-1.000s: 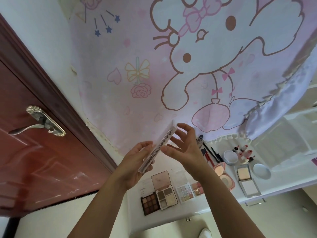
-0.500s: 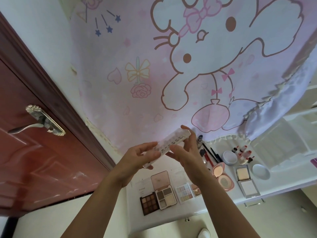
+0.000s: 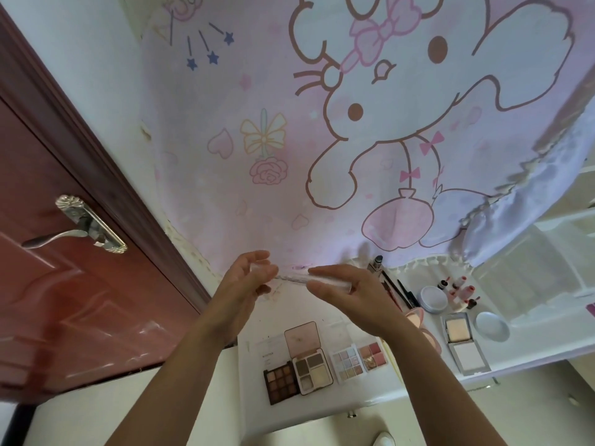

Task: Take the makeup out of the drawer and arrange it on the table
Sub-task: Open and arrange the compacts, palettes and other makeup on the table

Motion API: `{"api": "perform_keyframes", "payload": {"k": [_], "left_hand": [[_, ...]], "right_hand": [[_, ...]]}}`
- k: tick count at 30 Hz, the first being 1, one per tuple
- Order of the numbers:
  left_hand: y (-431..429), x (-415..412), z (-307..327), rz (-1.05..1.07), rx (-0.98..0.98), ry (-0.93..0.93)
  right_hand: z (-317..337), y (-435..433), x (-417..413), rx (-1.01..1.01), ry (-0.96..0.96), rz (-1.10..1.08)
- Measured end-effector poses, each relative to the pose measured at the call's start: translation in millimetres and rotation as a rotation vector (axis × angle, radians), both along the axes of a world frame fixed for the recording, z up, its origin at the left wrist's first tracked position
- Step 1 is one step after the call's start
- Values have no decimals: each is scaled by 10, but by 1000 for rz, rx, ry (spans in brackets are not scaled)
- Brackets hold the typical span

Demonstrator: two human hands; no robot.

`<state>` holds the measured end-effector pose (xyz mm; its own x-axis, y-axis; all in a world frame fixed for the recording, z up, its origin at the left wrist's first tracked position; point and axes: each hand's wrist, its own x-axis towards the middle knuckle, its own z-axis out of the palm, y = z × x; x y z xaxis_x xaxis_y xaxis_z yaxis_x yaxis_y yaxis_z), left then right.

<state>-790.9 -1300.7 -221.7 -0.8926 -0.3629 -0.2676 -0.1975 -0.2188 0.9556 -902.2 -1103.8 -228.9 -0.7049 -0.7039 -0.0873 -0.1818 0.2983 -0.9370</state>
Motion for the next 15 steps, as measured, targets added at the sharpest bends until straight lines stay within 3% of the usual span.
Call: {"api": "perform_keyframes", "payload": {"k": [6, 15], "left_hand": [[52, -82, 61, 31, -4, 18], [78, -48, -40, -73, 46, -13]], "right_hand": [[-39, -30, -10, 16, -287, 213], [-171, -120, 146, -51, -296, 143]]}}
